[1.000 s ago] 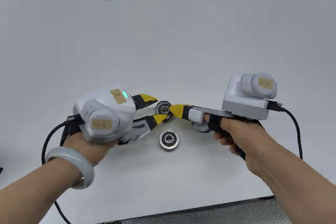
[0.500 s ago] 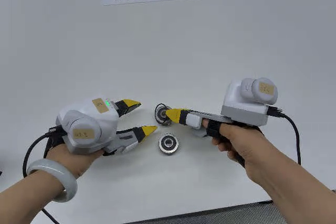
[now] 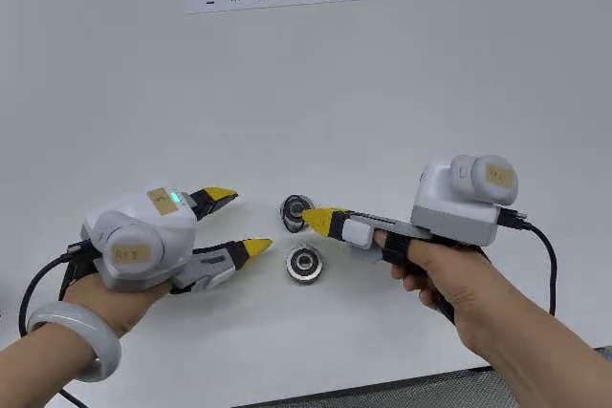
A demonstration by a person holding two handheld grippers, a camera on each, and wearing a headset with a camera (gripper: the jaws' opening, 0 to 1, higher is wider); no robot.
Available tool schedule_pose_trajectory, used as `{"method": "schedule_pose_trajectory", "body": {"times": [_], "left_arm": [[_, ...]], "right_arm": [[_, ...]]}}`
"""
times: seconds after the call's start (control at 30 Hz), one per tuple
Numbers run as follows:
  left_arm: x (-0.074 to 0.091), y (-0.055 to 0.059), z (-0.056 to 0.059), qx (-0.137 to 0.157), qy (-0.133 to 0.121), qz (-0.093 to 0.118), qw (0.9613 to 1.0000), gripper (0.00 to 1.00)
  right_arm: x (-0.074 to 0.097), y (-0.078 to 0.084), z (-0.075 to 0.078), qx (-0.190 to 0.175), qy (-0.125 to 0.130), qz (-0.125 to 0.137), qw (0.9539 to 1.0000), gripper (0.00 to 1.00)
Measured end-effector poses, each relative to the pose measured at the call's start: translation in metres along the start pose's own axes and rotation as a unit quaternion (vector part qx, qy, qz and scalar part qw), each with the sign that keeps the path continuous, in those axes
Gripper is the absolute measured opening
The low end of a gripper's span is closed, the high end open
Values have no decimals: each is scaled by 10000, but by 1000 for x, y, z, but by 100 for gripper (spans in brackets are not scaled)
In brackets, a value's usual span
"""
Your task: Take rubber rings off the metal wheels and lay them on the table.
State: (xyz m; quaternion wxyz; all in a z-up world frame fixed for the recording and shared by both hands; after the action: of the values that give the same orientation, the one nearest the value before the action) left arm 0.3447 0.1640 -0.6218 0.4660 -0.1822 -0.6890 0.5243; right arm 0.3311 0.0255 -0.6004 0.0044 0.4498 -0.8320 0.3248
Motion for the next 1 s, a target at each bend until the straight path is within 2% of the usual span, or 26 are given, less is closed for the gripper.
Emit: {"method": "schedule_pose_trajectory", "body": {"times": [0.17,0.4,0.73,0.83,1.0], "left_arm": [[4,1,-1,53,-43,0,10000,47],[7,4,0,99,-81,-28,9999,47],[9,6,0,162,-127,-51,9998,45],[11,5,0,249,-192,-21,9995,45],[15,6,1,272,-219,-49,9994,45]], "right_arm": [[14,-1,7,-53,125,104,9999,2],[36,-3,27,-180,429,247,9986,2],[48,-2,41,-140,821,315,9960,2],[50,1,44,140,960,192,9951,2],[50,3,47,428,1005,87,9940,5]]}}
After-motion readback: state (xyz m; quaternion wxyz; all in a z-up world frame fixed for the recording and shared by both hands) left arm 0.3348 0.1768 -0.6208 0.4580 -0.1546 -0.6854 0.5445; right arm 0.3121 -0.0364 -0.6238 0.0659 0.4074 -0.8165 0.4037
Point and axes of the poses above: the centre of the closed fingertips' face, and the gripper's own axes: x roughly backward along the fingers, z roughly to its right, y roughly out of its underside, the point moved 5 cm from there along x, roughly backward along the fingers, and after that the axes turned 9 degrees about z, right-handed, at the moved point
